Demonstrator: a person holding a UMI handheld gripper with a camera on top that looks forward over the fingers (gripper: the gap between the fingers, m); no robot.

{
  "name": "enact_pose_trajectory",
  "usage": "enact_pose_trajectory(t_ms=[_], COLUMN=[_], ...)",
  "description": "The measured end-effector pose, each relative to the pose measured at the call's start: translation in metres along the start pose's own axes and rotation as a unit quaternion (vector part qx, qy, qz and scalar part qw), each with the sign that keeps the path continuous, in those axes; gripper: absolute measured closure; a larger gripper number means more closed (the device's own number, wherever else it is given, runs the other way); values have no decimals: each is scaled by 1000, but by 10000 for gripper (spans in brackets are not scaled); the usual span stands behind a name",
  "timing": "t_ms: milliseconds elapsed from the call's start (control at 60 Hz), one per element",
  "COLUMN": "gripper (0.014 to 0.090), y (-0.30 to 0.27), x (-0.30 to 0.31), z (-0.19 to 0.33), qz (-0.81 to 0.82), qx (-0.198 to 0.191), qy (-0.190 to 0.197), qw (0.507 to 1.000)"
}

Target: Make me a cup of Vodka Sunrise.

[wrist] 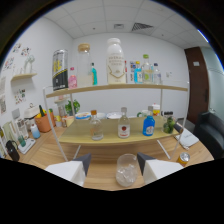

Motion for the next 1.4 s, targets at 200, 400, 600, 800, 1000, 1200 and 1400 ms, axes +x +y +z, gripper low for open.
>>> enact_pose_trajectory(t_ms=[200, 400, 600, 800, 1000, 1200, 1400], gripper=[187, 299, 598, 679, 686, 688, 688], y=[-40, -47, -33, -33, -33, -44, -66], x=[-42, -64, -61, -58, -61, -63, -71], z=[52, 111, 152, 156, 155, 137, 87], qz=[-5, -17, -6, -20, -32, -36, -26], qx=[24, 13, -23, -16, -16, -5, 23], qy=[-33, -35, -8, -2, -10, -20, -43], qw=[999, 999, 1000, 1000, 999, 999, 998])
